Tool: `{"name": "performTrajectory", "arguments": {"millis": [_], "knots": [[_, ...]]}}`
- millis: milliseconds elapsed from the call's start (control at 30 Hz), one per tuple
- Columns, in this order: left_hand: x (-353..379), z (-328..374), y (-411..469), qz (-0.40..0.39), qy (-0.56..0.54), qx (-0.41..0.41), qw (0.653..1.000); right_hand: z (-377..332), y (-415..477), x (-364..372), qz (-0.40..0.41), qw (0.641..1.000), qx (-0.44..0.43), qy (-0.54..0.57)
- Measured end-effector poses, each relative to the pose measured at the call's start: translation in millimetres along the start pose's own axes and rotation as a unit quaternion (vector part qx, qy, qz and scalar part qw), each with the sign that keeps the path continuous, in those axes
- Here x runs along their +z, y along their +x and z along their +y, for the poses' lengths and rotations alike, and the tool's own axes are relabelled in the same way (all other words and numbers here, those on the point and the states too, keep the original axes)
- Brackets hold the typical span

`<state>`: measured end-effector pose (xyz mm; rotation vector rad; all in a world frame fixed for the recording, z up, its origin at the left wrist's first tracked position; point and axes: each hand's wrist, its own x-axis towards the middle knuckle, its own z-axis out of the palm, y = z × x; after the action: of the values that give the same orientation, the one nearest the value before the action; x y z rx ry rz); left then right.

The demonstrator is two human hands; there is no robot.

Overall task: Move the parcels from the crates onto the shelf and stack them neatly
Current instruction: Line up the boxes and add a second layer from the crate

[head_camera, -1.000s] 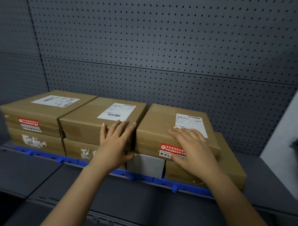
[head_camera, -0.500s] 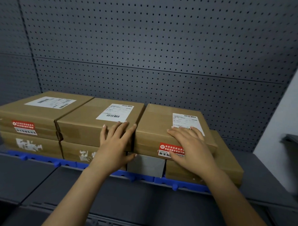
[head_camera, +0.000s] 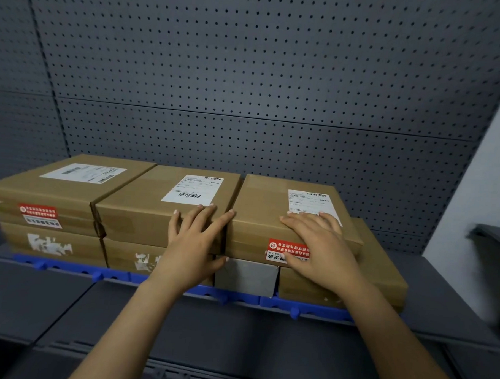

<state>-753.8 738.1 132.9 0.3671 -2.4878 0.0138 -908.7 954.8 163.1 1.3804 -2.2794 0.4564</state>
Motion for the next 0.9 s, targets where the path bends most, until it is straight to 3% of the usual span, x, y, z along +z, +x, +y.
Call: {"name": "performTrajectory", "arguments": {"millis": [467,700,900], "knots": [[-5,1,-1,-0.008,-0.02,-0.009,1.0,-2,-1,3,-0.005,1.0,-0.007,0.01],[-15,11,-20,0.05,-0.054,-0.015,0.997,-17,-8,12,0.076,0.993,-0.069,0.055],[-25,7,-63,0.071,-0.08,-0.066,0.992,-55,-3,28,0.055,0.985,-0.114,0.115]]}}
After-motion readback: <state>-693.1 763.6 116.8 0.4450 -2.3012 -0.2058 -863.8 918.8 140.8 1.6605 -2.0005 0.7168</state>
